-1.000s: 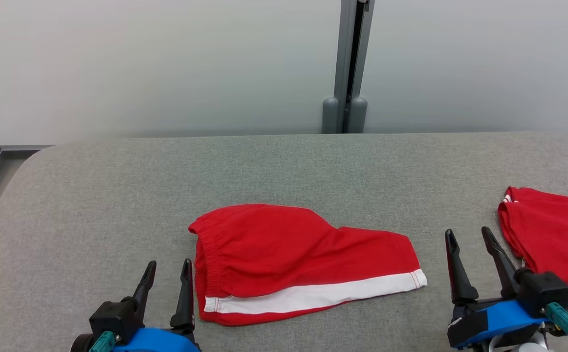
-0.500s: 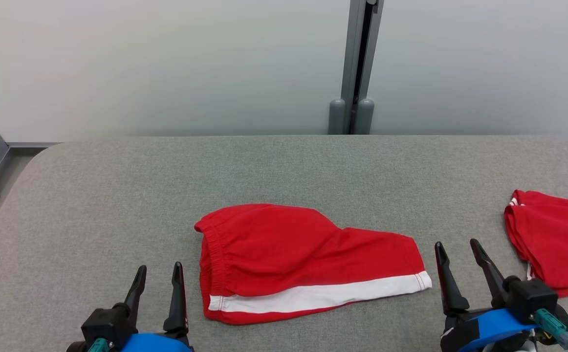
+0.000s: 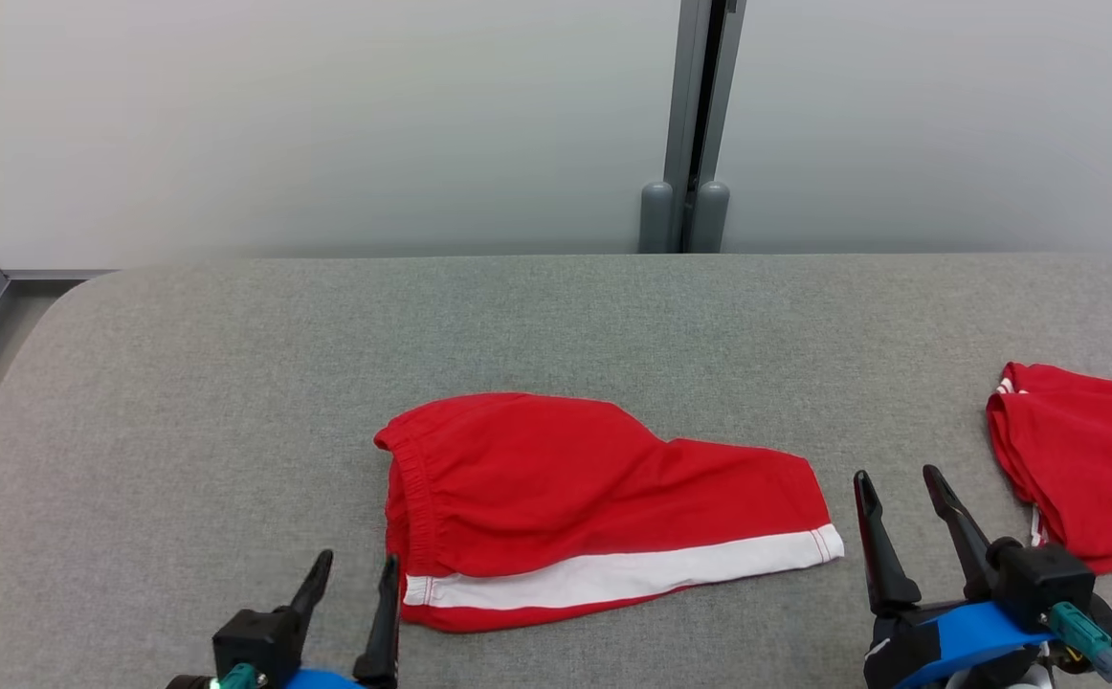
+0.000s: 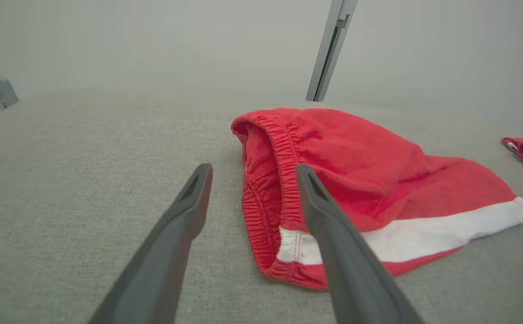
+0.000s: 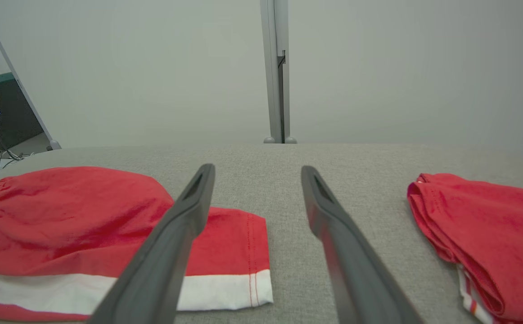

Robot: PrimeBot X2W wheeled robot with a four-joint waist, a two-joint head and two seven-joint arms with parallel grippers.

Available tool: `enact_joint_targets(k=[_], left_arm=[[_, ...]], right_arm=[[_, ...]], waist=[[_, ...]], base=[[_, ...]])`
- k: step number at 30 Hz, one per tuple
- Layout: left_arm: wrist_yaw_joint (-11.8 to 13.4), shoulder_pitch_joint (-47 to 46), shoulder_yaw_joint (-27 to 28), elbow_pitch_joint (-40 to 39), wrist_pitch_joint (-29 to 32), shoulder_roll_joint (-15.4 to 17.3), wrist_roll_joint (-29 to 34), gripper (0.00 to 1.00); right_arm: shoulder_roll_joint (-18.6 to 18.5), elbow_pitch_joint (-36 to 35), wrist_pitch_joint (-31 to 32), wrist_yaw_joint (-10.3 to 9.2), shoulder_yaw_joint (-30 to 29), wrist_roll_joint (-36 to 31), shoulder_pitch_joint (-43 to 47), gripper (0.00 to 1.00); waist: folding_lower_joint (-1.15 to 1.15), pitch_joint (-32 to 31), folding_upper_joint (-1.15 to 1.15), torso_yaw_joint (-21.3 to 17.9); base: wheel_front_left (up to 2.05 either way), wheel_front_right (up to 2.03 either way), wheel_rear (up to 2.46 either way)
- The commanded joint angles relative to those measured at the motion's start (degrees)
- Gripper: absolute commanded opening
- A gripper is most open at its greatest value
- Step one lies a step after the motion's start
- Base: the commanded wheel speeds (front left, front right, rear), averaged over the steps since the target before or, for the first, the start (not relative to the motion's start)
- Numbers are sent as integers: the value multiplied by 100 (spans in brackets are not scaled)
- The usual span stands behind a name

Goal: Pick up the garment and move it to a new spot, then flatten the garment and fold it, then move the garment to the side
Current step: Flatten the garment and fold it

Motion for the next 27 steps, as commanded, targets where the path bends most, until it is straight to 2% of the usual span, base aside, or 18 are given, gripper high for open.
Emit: enact_joint_targets(k=[1,5,13,14,15,16,18,27], left_arm=[[-99,-91,-104,67,146,49,37,100],[-302,-193,-346,275,536,126,86,100],[-467,-467,-536,711,684,106,57,100],[-495,-504,-572,752,701,91,50,93],[-518,-537,-598,791,714,78,35,71],[-525,-565,-616,816,697,67,43,39],[-548,-625,-631,851,632,53,52,0],[-519,-780,-668,940,417,4,70,0]], right_arm=[[-10,-16,-17,1,-9,8,-45,100],[-10,-31,-17,1,1,-1,-86,100],[-10,58,-17,1,-66,-140,-173,100],[-10,124,-7,1,-83,-200,-191,100],[-10,197,53,1,-102,-269,-218,100],[-11,264,117,1,-127,-343,-254,100],[-9,413,351,1,-144,-504,-345,100],[-10,1065,1444,1,151,-716,-769,100]], waist=[[0,32,0,-7],[0,131,0,-49],[0,328,0,-168],[0,355,0,-179],[0,377,0,-187],[0,399,0,-193],[0,456,0,-195],[0,651,0,-65]], base=[[0,0,0],[0,0,0],[0,0,0],[0,0,0],[0,0,0],[0,0,0],[0,0,0],[0,0,0]])
